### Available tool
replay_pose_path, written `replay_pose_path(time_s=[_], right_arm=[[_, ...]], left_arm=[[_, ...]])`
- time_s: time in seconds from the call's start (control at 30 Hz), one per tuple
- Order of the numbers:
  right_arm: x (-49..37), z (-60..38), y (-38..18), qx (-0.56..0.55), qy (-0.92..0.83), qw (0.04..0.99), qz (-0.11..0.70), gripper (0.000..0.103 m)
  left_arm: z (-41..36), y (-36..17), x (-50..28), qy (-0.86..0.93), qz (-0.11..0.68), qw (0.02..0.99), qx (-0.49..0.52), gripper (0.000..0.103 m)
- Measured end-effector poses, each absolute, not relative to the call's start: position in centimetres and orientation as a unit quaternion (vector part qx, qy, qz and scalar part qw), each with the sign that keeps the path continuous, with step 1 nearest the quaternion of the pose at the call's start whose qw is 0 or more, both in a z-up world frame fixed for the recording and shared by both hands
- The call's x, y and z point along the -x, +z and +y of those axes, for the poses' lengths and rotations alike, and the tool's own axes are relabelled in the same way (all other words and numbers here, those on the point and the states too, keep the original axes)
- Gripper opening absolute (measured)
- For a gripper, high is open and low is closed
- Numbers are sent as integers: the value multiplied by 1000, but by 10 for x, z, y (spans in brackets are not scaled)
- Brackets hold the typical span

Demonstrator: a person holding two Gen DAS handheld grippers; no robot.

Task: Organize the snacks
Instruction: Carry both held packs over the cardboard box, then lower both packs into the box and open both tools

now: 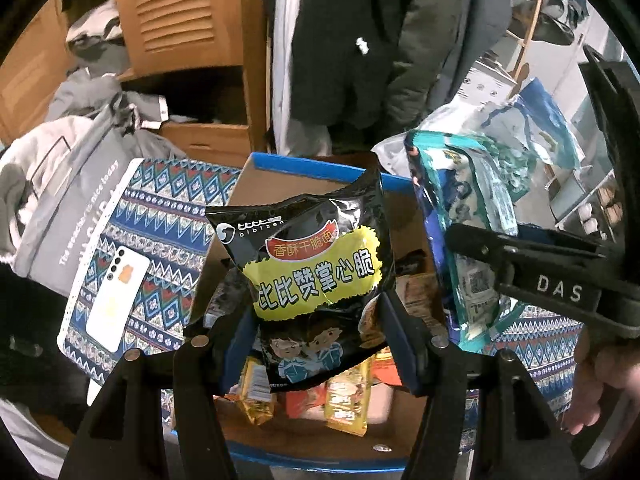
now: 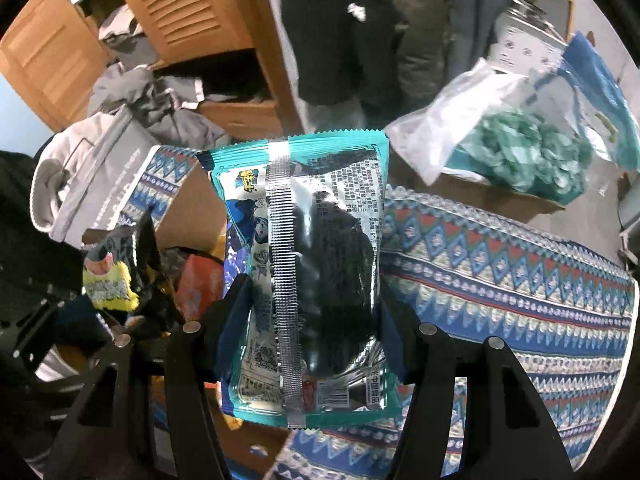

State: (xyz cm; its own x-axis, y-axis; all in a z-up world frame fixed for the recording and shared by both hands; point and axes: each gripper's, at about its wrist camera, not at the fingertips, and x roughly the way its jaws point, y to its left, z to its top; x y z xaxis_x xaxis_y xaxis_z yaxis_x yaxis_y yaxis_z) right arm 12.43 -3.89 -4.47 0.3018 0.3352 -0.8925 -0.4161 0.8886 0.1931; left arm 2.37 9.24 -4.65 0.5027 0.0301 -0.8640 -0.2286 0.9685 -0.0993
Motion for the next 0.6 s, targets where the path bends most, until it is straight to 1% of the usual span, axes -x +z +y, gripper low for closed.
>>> replay_pose_path(time_s=[0.23, 0.3, 0.33, 0.4, 0.5, 0.6], right_arm=[[-126, -11, -52, 49, 247, 793, 555, 60], [-127, -6, -53, 53, 249, 792, 555, 60], [-126, -4, -53, 56, 249, 793, 554, 61], [-125, -1, -51, 59, 247, 795, 551, 72], [-122, -2, -45, 60, 245, 801, 543, 72], [-119, -6, -37, 56, 244, 805, 537, 72]], left_arm=[[108, -57, -21, 85, 496, 857, 113, 62], [112, -59, -21, 89, 500, 854, 118, 67], [113, -59, -21, 91, 501, 853, 119, 71], [116, -60, -18, 97, 499, 853, 119, 72], [118, -59, -15, 99, 499, 853, 120, 73], [121, -55, -10, 101, 498, 852, 124, 77]])
